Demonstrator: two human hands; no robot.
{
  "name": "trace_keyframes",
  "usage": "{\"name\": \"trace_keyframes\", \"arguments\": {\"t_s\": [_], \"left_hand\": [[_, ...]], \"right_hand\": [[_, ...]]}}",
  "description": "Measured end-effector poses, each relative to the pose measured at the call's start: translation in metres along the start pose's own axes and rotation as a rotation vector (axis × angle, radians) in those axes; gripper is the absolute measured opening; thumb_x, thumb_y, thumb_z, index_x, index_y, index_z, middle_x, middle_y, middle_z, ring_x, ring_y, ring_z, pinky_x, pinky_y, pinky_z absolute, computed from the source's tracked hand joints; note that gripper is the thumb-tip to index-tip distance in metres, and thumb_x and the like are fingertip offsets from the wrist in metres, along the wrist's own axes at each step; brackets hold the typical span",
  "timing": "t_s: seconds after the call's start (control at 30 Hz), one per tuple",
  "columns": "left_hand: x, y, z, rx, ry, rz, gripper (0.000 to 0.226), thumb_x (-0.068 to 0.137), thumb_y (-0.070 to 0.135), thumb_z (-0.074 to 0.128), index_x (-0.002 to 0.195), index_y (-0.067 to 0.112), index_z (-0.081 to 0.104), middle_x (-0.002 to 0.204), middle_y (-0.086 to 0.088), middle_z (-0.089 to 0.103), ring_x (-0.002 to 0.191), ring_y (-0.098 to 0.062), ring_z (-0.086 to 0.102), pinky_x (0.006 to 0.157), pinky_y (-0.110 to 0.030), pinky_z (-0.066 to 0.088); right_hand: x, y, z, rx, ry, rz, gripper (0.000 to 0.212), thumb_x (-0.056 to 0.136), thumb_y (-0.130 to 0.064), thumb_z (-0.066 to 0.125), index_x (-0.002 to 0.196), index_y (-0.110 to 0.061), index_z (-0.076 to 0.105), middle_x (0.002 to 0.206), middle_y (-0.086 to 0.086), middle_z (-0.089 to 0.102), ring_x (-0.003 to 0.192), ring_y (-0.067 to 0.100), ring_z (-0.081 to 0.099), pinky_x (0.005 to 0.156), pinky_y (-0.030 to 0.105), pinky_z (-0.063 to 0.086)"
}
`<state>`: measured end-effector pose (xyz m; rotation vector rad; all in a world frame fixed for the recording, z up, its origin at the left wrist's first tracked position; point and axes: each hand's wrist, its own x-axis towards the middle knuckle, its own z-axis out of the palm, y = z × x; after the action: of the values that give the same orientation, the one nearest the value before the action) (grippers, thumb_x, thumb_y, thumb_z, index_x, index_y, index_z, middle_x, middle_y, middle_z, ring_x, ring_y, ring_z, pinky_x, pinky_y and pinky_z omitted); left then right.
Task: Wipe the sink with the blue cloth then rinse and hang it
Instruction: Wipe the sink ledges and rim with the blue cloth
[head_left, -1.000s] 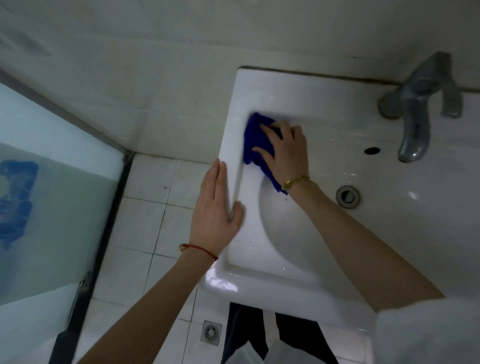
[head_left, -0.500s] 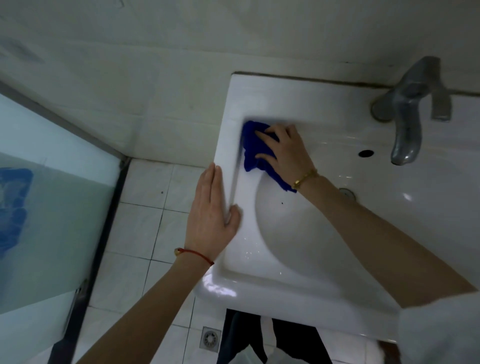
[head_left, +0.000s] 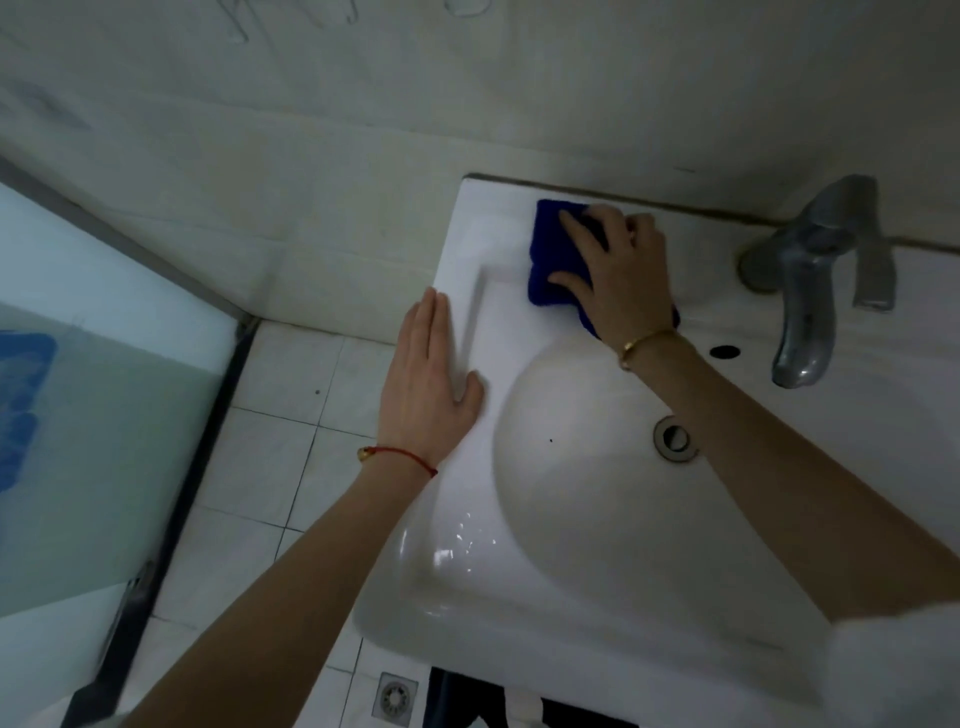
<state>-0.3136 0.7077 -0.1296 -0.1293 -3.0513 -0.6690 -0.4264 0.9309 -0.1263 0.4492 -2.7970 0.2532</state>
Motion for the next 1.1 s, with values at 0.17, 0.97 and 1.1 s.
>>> {"name": "trace_keyframes", "arguments": {"t_s": [0.17,0.97,1.1], "left_hand": [[0.002,0.001,0.004,0.011,0.019,-0.009,0.077,0.092,0.019,0.056,0.155,-0.001,0.017,0.163,-0.015,0.017,0.151,-0.025,0.016,0.123,-0.027,0.011],[0.004,0.003,0.003,-0.056,0.025,-0.013,0.076,0.090,0.014,0.057,0.154,-0.002,0.019,0.162,-0.015,0.018,0.149,-0.027,0.020,0.123,-0.033,0.020],[0.004,0.003,0.004,-0.058,0.027,-0.014,0.076,0.090,0.013,0.057,0.154,-0.002,0.020,0.162,-0.015,0.019,0.150,-0.026,0.020,0.122,-0.035,0.022]], "right_hand": [[0.036,-0.026,0.023,-0.032,-0.056,-0.228,0.062,0.088,-0.055,0.052,0.136,-0.016,0.051,0.128,0.008,0.057,0.102,0.035,0.053,0.081,0.043,0.043],[-0.012,0.031,0.009,0.024,0.026,0.119,0.071,0.085,-0.065,0.050,0.139,-0.020,0.049,0.133,0.009,0.054,0.109,0.039,0.047,0.088,0.047,0.039],[0.038,-0.027,0.024,0.068,-0.030,0.035,0.070,0.086,-0.067,0.044,0.137,-0.019,0.052,0.130,0.009,0.056,0.107,0.039,0.051,0.085,0.046,0.040]]}}
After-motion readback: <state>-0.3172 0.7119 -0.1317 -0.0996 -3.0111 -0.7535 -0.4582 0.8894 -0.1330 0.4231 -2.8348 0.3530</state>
